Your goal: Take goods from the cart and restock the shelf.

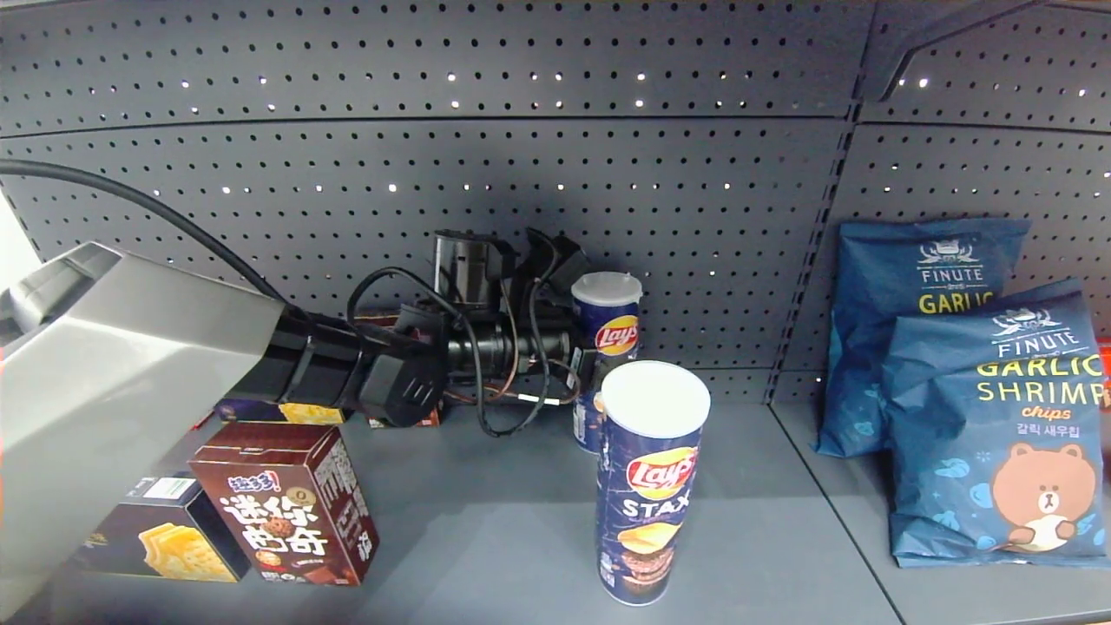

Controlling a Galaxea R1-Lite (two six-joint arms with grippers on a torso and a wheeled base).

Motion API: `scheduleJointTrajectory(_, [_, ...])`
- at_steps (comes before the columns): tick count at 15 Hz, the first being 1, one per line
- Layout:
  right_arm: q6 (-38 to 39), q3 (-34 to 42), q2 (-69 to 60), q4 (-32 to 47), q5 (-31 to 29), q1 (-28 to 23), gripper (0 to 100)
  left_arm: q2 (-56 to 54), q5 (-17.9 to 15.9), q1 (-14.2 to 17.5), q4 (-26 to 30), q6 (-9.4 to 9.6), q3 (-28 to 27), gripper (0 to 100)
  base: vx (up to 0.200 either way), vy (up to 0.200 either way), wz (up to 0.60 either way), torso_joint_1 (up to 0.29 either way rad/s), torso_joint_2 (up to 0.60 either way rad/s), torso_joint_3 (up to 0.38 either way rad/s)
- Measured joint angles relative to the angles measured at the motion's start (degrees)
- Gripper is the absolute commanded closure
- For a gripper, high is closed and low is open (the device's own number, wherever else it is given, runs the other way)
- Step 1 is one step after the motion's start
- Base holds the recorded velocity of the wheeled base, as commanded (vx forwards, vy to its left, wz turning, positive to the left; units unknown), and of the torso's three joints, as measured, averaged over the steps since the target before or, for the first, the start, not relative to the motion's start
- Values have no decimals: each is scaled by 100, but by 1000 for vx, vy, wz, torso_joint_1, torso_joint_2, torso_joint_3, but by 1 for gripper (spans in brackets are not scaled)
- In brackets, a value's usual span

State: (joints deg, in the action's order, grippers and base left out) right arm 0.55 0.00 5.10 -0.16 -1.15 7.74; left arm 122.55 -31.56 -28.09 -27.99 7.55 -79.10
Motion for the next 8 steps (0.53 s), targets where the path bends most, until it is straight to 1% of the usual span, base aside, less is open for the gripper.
scheduleJointTrajectory(3, [2, 0, 0, 2, 2, -4, 0, -400, 250, 26, -274, -16, 560, 0, 0, 0, 0, 0, 0, 0])
scheduleJointTrajectory(5, [0, 0, 0, 0, 0, -4, 0, -692, 401, 100, -305, -27, 896, 0, 0, 0, 0, 0, 0, 0])
scheduleJointTrajectory(7, [0, 0, 0, 0, 0, -4, 0, -1007, 635, 201, -302, -73, 1204, 0, 0, 0, 0, 0, 0, 0])
scheduleJointTrajectory(8, [0, 0, 0, 0, 0, -4, 0, -1169, 814, 254, -296, -137, 1367, 0, 0, 0, 0, 0, 0, 0])
